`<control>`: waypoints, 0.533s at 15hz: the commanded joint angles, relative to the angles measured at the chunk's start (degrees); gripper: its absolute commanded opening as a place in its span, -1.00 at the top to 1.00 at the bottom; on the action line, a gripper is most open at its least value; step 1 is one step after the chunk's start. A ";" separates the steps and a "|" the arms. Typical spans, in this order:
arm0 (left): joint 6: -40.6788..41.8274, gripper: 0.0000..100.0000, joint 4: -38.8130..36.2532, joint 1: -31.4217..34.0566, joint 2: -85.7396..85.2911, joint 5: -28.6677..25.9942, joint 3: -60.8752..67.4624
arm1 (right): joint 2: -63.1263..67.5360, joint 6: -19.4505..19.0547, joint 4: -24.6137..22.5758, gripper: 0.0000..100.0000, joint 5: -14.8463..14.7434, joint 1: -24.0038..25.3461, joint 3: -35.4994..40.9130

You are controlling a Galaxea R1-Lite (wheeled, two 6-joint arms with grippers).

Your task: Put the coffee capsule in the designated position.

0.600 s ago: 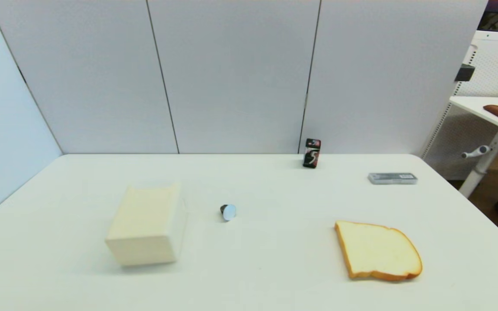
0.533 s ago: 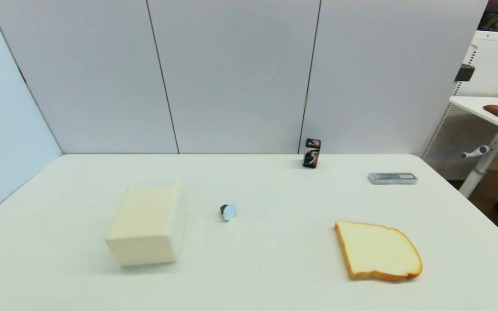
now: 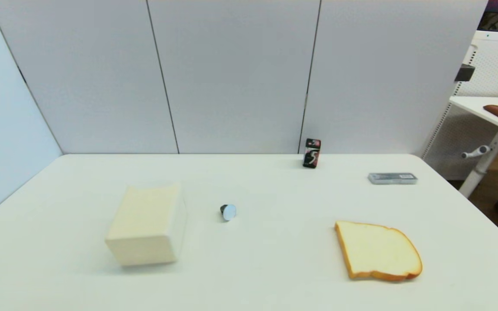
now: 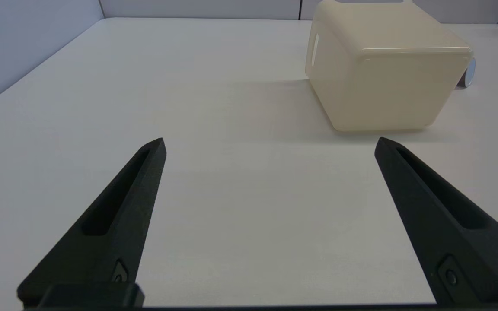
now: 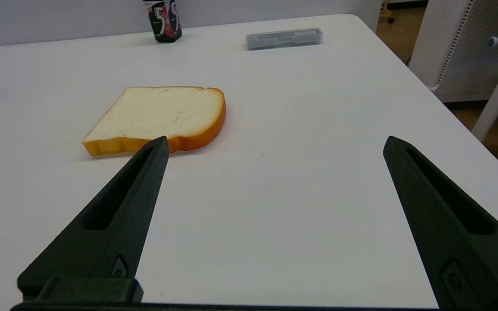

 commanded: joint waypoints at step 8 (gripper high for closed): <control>-0.01 -1.00 0.08 0.02 -0.01 0.35 0.09 | 0.07 0.03 -0.01 -1.00 0.00 0.01 0.00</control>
